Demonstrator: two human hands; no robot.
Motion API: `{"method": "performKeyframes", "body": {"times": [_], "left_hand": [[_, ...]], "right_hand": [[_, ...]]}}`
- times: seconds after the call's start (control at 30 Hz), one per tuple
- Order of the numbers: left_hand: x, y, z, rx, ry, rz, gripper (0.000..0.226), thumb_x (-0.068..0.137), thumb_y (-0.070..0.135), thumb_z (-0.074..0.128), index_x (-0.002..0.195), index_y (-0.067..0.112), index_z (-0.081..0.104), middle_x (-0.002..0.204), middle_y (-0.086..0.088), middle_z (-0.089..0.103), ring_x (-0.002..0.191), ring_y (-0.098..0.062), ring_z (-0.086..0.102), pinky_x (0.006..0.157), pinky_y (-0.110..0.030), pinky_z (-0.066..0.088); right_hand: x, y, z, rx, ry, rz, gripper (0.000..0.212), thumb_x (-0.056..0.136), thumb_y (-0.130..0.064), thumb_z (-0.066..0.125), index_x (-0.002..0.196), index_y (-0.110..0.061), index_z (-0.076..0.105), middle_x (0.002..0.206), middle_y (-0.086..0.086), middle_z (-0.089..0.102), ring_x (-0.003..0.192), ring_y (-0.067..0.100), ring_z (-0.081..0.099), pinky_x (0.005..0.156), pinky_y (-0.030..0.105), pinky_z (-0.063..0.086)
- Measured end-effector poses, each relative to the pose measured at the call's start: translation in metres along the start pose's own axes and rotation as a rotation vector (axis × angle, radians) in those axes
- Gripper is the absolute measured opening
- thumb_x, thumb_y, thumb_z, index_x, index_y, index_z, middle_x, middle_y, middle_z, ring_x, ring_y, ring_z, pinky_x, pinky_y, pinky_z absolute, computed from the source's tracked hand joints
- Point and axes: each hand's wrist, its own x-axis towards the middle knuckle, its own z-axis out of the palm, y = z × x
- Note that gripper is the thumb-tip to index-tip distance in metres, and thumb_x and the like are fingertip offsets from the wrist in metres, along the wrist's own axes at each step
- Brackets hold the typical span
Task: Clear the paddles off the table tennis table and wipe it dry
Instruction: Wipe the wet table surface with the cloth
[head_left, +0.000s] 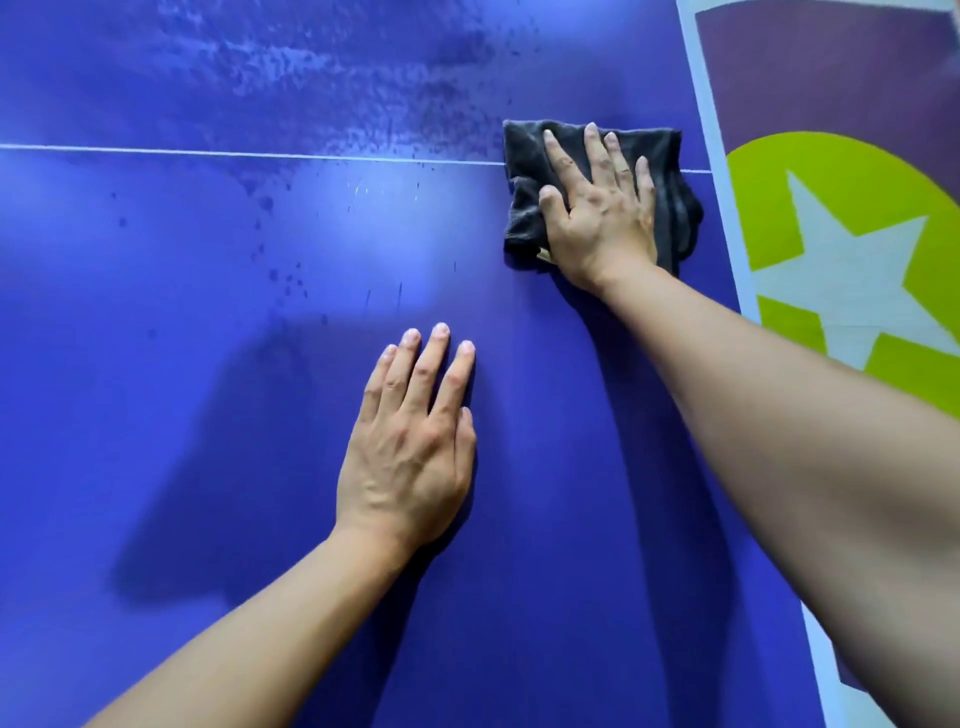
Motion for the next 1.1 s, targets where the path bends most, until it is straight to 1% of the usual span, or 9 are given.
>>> {"method": "performKeyframes", "body": {"times": [0.13,0.27,0.37,0.47,0.6,0.67,0.8,0.93,1.1], "left_hand": [[0.001,-0.002,0.002,0.008,0.001,0.013,0.056,0.100,0.024,0.036,0.154,0.009,0.040,0.161,-0.015,0.036,0.152,-0.034,0.028,0.124,-0.048,0.022],[-0.003,-0.004,0.001,0.001,0.022,0.002,0.056,0.100,0.025,0.033,0.153,0.010,0.042,0.160,-0.015,0.038,0.150,-0.033,0.031,0.125,-0.045,0.019],[0.001,-0.003,0.003,-0.028,0.037,-0.006,0.057,0.099,0.025,0.033,0.152,0.007,0.042,0.158,-0.015,0.040,0.149,-0.034,0.033,0.125,-0.044,0.019],[0.002,-0.005,0.000,-0.074,-0.008,-0.053,0.060,0.097,0.025,0.027,0.152,0.004,0.038,0.160,-0.016,0.035,0.147,-0.034,0.035,0.124,-0.043,0.021],[-0.025,-0.001,-0.011,-0.128,0.029,-0.057,0.049,0.094,0.015,0.038,0.141,0.004,0.048,0.152,-0.016,0.045,0.138,-0.036,0.044,0.119,-0.044,0.028],[-0.060,0.004,-0.017,-0.131,0.021,-0.049,0.046,0.094,0.014,0.039,0.138,0.005,0.051,0.150,-0.016,0.046,0.137,-0.035,0.045,0.118,-0.045,0.030],[-0.176,0.016,-0.028,-0.148,-0.037,-0.029,0.046,0.096,0.020,0.040,0.137,0.006,0.054,0.152,-0.016,0.045,0.139,-0.036,0.044,0.117,-0.046,0.031],[-0.295,0.030,-0.050,-0.100,-0.042,-0.078,0.047,0.099,0.021,0.039,0.141,0.006,0.054,0.154,-0.017,0.045,0.144,-0.037,0.040,0.119,-0.049,0.031],[-0.393,0.041,-0.065,-0.048,-0.060,-0.141,0.051,0.098,0.024,0.039,0.145,0.009,0.052,0.155,-0.015,0.044,0.146,-0.035,0.038,0.119,-0.048,0.030]], "right_hand": [[0.009,-0.005,0.000,-0.011,-0.014,0.036,0.058,0.104,-0.047,0.022,0.161,-0.045,0.016,0.172,0.004,0.007,0.159,0.019,0.000,0.127,0.048,-0.007],[-0.021,-0.021,0.002,0.009,-0.005,0.044,0.058,0.104,-0.046,0.022,0.161,-0.043,0.017,0.172,0.007,0.007,0.159,0.023,0.000,0.126,0.051,-0.008],[-0.072,-0.032,0.009,0.010,0.013,-0.031,0.058,0.103,-0.047,0.022,0.161,-0.044,0.020,0.172,0.006,0.010,0.159,0.022,0.003,0.126,0.051,-0.006],[-0.129,-0.038,0.012,0.010,0.021,-0.074,0.058,0.103,-0.047,0.023,0.161,-0.043,0.021,0.172,0.006,0.012,0.159,0.022,0.005,0.127,0.051,-0.004],[-0.218,-0.038,0.017,0.012,0.011,-0.083,0.058,0.103,-0.048,0.023,0.161,-0.045,0.019,0.172,0.005,0.011,0.159,0.021,0.004,0.127,0.051,-0.005],[-0.260,-0.037,0.019,0.023,0.011,-0.095,0.059,0.102,-0.048,0.024,0.161,-0.045,0.019,0.172,0.005,0.011,0.159,0.020,0.005,0.127,0.051,-0.004],[-0.353,-0.041,0.027,0.039,0.051,-0.113,0.059,0.101,-0.047,0.028,0.160,-0.042,0.025,0.171,0.007,0.017,0.158,0.023,0.010,0.127,0.052,0.000],[-0.457,-0.045,0.030,0.054,0.097,-0.137,0.059,0.101,-0.044,0.035,0.159,-0.038,0.031,0.170,0.008,0.021,0.158,0.024,0.014,0.126,0.055,0.005],[-0.565,-0.050,0.038,0.080,0.092,-0.131,0.060,0.099,-0.043,0.042,0.159,-0.037,0.033,0.169,0.008,0.023,0.158,0.025,0.015,0.125,0.058,0.013]]}}
